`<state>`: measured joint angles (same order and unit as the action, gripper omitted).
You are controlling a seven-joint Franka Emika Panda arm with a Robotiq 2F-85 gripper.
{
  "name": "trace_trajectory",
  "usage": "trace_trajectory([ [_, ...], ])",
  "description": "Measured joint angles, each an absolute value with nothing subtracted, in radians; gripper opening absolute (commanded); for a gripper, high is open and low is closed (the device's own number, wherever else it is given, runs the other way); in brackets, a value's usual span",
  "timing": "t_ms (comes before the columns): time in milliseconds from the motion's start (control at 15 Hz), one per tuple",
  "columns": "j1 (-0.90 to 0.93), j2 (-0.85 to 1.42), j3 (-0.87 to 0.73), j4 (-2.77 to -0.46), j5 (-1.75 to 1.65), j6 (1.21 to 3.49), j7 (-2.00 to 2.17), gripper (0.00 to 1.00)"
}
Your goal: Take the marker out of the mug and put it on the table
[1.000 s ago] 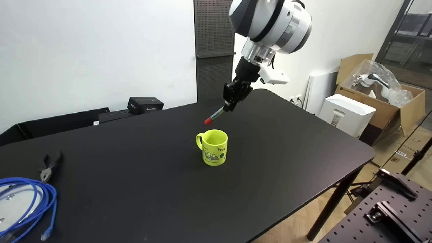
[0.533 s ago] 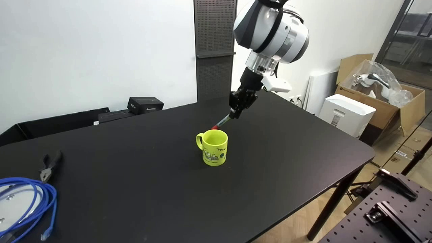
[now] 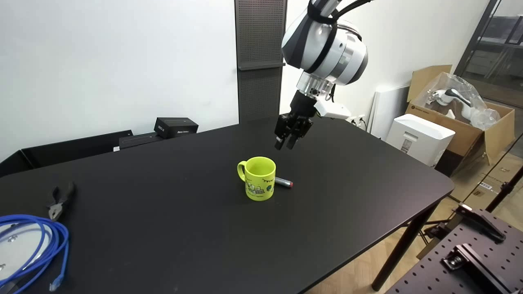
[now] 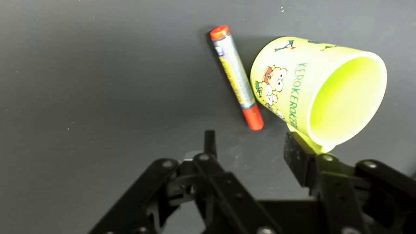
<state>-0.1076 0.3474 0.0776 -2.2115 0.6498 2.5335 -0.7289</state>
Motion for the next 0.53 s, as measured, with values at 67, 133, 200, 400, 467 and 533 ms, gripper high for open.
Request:
trace_trajectory([
  [67, -0.110, 0.350, 0.078, -2.209, 0.649, 2.531, -0.721, 0.95],
  [133, -0.111, 0.351, 0.078, -2.208, 0.647, 2.528, -0.703, 0.99],
  [200, -0.111, 0.350, 0.077, -2.207, 0.643, 2.524, -0.676, 1.00],
  [400, -0.105, 0.336, 0.077, -2.207, 0.602, 2.517, -0.567, 1.00],
  [467, -0.101, 0.323, 0.077, -2.208, 0.579, 2.514, -0.528, 1.00],
  [533, -0.095, 0.305, 0.078, -2.211, 0.553, 2.510, -0.493, 1.00],
])
